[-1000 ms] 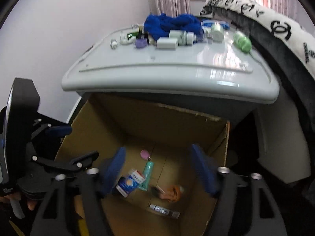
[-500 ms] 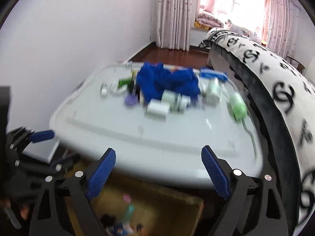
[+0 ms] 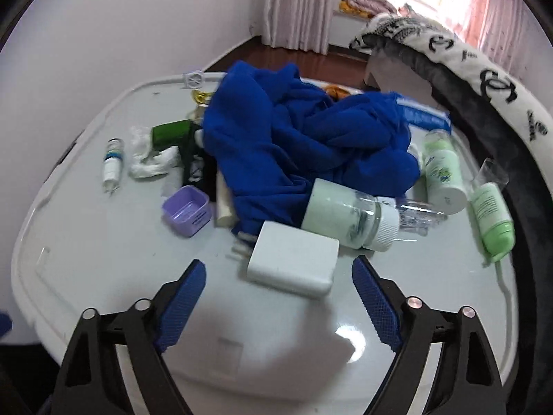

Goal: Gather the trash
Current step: 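Grasp the white charger with the right tool while the left tool grasps the purple cup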

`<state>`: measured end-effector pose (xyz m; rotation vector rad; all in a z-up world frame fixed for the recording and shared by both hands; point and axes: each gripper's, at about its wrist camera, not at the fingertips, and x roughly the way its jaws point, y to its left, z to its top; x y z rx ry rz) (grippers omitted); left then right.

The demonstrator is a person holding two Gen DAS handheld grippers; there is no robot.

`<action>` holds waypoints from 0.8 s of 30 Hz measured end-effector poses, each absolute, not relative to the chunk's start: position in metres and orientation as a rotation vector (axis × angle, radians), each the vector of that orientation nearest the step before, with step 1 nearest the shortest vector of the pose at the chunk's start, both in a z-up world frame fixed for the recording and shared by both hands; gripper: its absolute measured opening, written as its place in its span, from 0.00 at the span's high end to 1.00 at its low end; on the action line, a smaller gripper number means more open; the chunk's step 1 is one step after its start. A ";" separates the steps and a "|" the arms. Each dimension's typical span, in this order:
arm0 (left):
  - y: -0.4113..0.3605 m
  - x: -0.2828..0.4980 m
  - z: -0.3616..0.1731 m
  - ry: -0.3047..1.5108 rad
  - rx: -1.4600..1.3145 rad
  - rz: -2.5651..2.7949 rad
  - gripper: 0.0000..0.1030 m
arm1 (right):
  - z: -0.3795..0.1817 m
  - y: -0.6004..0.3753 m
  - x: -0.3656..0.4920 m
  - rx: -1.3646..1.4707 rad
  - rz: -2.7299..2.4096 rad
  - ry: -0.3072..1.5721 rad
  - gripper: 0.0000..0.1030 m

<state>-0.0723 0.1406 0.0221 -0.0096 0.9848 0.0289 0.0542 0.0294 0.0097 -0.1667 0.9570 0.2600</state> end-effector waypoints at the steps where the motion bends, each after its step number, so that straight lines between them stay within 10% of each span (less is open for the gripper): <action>1: 0.140 -0.073 0.024 0.978 -0.014 0.025 0.18 | 0.007 0.029 0.059 -0.157 0.257 0.972 0.38; 24: 0.116 0.050 -0.001 0.952 -0.055 -0.145 0.19 | 0.062 -0.070 -0.120 -0.076 0.329 0.900 0.46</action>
